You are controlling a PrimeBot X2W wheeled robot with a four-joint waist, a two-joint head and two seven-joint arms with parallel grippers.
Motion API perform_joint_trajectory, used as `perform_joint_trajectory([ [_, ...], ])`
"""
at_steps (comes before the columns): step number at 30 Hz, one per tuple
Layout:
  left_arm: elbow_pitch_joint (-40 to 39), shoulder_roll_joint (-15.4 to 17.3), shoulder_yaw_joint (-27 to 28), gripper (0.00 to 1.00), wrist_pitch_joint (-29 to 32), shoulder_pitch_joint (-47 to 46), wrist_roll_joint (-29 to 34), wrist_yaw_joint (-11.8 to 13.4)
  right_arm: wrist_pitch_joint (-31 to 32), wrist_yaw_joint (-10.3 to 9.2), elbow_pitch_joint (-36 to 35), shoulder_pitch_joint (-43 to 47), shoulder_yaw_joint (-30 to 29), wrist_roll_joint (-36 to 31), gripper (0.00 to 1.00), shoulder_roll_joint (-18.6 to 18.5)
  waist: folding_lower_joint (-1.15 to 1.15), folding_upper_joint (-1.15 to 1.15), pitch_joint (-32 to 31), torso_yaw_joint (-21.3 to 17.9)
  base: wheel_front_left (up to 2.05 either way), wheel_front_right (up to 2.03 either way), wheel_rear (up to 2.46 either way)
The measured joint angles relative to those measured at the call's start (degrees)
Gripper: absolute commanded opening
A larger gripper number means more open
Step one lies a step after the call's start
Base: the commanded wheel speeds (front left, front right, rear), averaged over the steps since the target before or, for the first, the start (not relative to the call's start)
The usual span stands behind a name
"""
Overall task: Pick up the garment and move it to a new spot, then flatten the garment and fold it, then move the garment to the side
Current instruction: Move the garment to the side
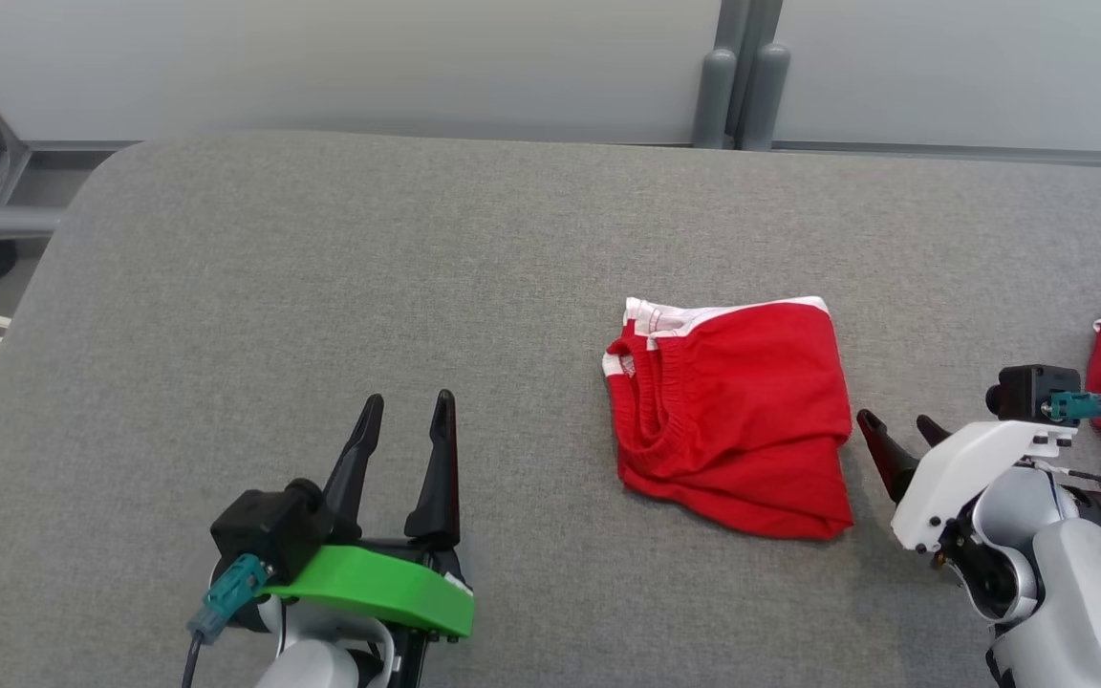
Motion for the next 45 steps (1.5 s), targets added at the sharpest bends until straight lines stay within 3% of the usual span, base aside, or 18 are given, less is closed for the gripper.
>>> perform_joint_trajectory([
  [14,0.4,-0.4,0.2,1.0,-0.5,-0.2,-0.4,0.0,10.7,0.01,14.6,-9.9,-5.4,4.8,1.0,0.7,0.0,0.0,1.6,6.2,0.0,0.0,0.0],
  [19,0.6,-0.4,0.2,1.0,-0.7,-0.2,-0.4,0.0,11.1,0.01,17.2,-12.0,-6.4,4.7,1.0,1.0,0.0,0.0,2.1,7.3,0.0,0.0,0.0],
  [20,0.6,-0.4,0.3,1.0,-0.7,-0.2,-0.4,0.0,11.0,0.0,17.4,-12.3,-6.4,4.7,0.84,1.2,0.0,0.0,2.2,7.4,0.0,0.0,0.0],
  [21,0.6,-0.4,0.3,1.0,-0.7,-0.2,-0.4,0.0,10.7,0.0,17.5,-12.6,-6.1,4.7,0.48,1.3,0.0,0.0,2.3,7.4,0.0,0.0,0.0],
  [22,0.6,-0.4,0.4,1.0,-0.8,-0.3,-0.4,0.0,10.2,0.0,17.5,-12.7,-5.8,4.7,0.31,1.4,0.0,0.0,2.3,7.3,0.0,0.0,0.0],
  [23,0.6,-0.4,0.4,1.0,-0.8,-0.3,-0.4,0.0,9.7,0.0,17.5,-12.7,-5.6,4.7,0.0,1.6,0.0,0.0,2.3,7.2,0.0,0.0,0.0],
  [29,0.5,-0.2,0.1,1.0,-0.8,-0.7,-0.2,0.0,8.9,0.01,16.3,-12.9,-2.8,5.4,0.0,1.2,0.0,0.0,2.3,5.8,0.0,0.0,0.0],
  [34,0.2,-0.2,-0.1,1.0,-0.8,-0.8,-0.2,-0.1,9.7,0.01,12.5,-12.3,1.7,6.7,0.0,-1.2,0.0,0.0,2.2,3.3,0.0,0.0,0.0],
  [45,-1.2,0.2,-0.5,1.0,-0.6,-0.9,0.3,0.0,14.3,0.01,3.4,-9.1,5.0,7.7,0.0,-8.8,0.0,0.0,1.4,-6.5,0.0,0.0,0.0],
])
